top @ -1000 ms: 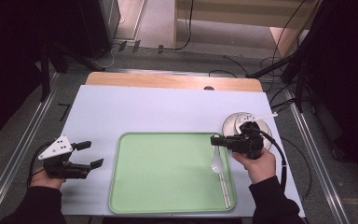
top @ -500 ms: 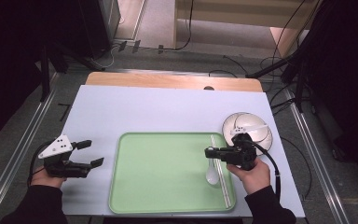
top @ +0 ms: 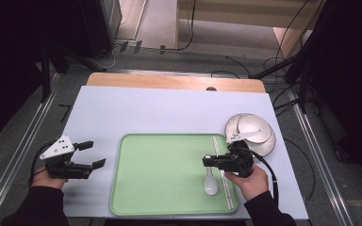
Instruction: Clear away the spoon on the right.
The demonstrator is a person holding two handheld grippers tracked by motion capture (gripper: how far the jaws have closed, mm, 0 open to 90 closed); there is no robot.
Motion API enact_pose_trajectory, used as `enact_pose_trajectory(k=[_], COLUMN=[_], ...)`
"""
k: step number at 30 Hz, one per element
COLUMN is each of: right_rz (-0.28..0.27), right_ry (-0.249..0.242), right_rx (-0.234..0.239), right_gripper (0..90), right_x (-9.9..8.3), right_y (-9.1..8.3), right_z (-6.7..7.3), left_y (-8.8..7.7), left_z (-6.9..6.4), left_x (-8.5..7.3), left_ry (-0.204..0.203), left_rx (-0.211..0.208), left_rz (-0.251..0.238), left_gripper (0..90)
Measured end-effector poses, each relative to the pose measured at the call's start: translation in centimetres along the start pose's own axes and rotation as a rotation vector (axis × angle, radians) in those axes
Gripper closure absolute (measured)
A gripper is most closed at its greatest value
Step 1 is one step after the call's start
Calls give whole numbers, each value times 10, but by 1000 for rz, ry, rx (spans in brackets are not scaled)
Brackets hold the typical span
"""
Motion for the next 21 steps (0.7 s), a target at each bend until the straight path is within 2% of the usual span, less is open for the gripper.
enact_pose_trajectory(k=[9,14,21], right_rz=[16,35,82], right_ry=[19,-25,-23], right_rx=[-26,-48,-68], right_gripper=[748,708,678], right_x=[-7,-12,-19], right_y=[5,11,16], right_z=[-16,-23,-29], left_y=[1,1,1], left_z=[0,-1,-1], left_x=[0,0,-1], left_ry=[2,2,0], left_rx=[-2,-2,0], left_rz=[4,7,10], left_gripper=[182,182,181])
Point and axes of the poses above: each handheld gripper's, and its own axes: y roughly forward along the jaws, x roughly out of its top, z roughly to its left, the point moved 7 cm from there along y, roughly forward along the jaws, and after that the axes turned 12 degrees about -z, right-handed, at the moved point
